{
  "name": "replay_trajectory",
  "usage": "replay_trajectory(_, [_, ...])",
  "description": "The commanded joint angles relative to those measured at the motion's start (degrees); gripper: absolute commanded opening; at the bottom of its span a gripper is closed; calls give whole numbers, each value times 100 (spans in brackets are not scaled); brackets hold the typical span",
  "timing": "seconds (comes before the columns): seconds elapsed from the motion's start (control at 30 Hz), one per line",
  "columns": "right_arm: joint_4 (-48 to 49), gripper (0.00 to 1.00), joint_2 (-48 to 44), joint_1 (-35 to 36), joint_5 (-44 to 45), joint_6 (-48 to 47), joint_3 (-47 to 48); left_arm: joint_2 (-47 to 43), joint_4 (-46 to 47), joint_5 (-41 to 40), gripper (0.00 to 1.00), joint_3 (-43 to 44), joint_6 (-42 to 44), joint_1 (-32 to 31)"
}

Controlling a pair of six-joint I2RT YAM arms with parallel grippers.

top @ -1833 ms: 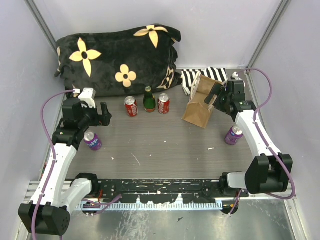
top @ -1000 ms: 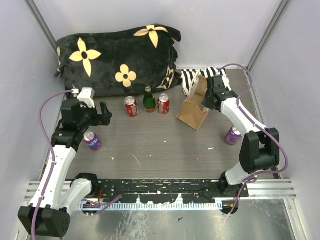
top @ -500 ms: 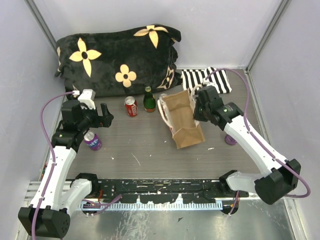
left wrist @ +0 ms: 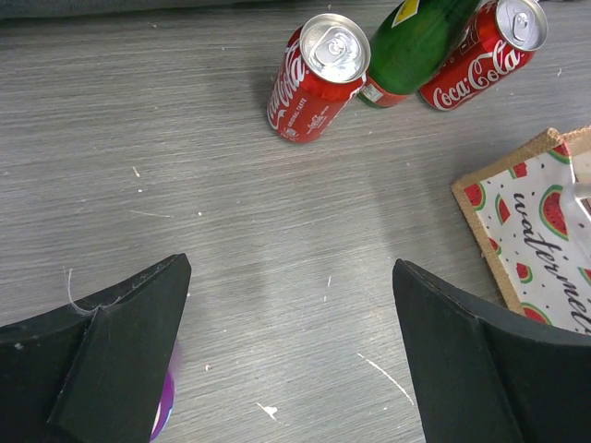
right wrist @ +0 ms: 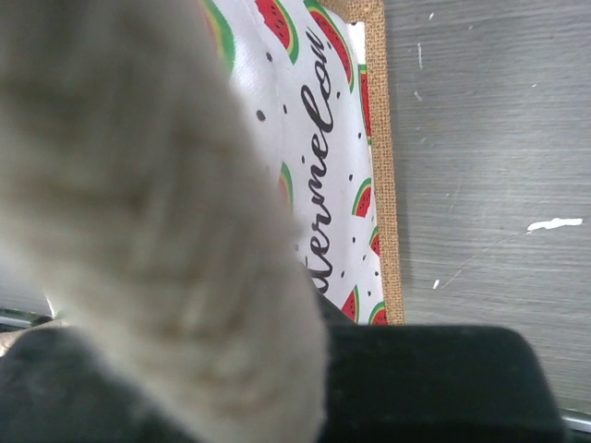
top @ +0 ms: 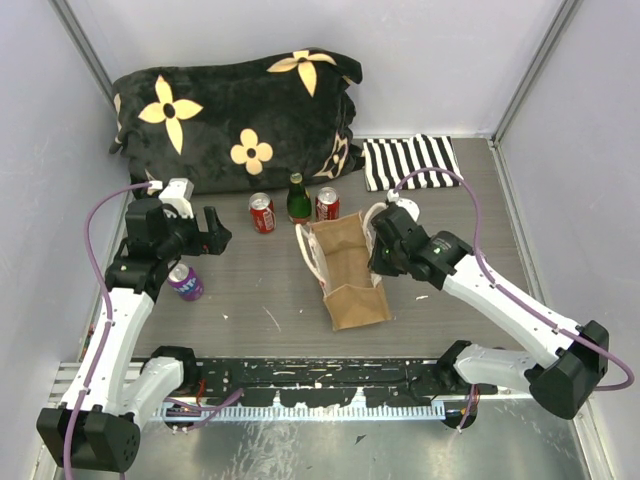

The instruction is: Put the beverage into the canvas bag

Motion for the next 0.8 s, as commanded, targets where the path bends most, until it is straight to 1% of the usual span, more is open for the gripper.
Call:
replay_trajectory(0.0, [503,1,-112,414,599,884,18,-9,158,119,98,-50,-3,-26])
replay_trajectory(0.1, [518,1,-38,674,969,1285,11,-28,149,117,98,-75,7,-26])
replay_trajectory(0.3, [599,1,193,1027,1365,1867,58,-15,214,125,98,-120,8,-24])
replay_trajectory(0.5, [561,1,330,1178,1387,2072,33,-15,254,110,98,-142,61,-26])
replay_trajectory(0.77, [699,1,392,1177,1371,2134,-290,-16,240,163,98,-205,43,-27])
